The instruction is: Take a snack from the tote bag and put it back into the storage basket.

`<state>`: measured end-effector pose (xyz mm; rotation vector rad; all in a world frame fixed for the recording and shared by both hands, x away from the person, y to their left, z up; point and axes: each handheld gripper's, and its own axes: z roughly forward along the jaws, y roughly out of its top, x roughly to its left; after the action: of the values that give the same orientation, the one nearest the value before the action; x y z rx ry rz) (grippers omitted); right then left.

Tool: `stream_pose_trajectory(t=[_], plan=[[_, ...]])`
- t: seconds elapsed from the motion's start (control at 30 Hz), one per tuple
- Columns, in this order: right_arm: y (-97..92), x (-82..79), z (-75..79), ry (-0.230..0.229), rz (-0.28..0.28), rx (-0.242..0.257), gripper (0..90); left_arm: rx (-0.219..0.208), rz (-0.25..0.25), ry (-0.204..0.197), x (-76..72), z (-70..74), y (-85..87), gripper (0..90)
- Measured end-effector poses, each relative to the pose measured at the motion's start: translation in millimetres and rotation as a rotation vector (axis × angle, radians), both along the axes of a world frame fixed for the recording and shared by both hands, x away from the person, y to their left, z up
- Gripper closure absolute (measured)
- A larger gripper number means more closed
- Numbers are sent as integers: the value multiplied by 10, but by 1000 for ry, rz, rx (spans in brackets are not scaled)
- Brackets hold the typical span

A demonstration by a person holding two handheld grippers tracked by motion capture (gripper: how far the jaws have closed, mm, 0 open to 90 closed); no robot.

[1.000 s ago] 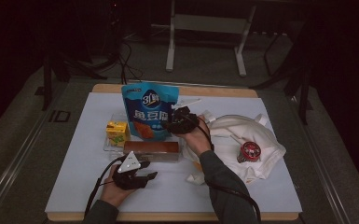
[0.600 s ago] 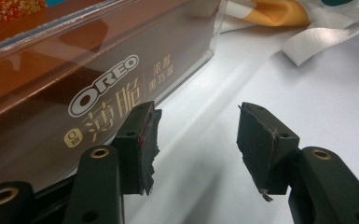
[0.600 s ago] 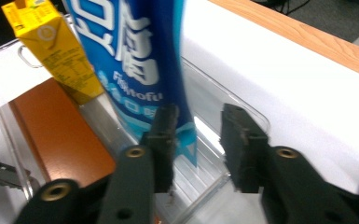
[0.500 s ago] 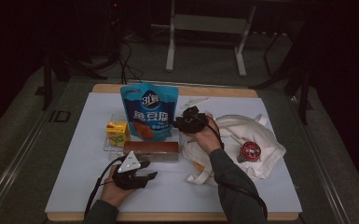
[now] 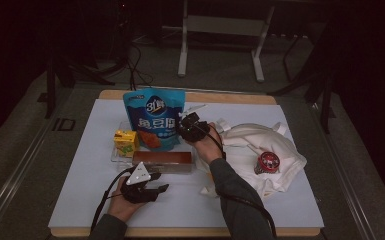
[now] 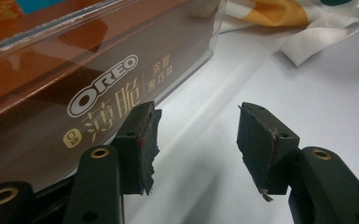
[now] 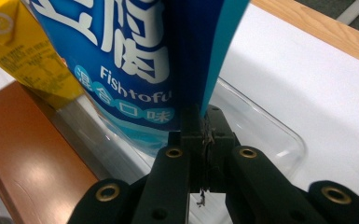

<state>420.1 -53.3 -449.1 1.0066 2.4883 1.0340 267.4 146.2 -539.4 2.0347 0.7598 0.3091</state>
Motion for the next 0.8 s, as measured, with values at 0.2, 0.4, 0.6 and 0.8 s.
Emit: stream_pose_trajectory(t=[0.2,0.4,0.6,0.8], plan=[[173,-23,-9,0,-1,6,889,0,-2,0,0,0,1,473],[199,-14,-2,2,-19,2,870,-3,-3,1,1,0,3,471],[127,-28,46,-16,-16,23,823,-6,-2,6,3,1,6,470],[29,-75,184,-24,25,78,700,-5,-4,3,5,1,7,469]])
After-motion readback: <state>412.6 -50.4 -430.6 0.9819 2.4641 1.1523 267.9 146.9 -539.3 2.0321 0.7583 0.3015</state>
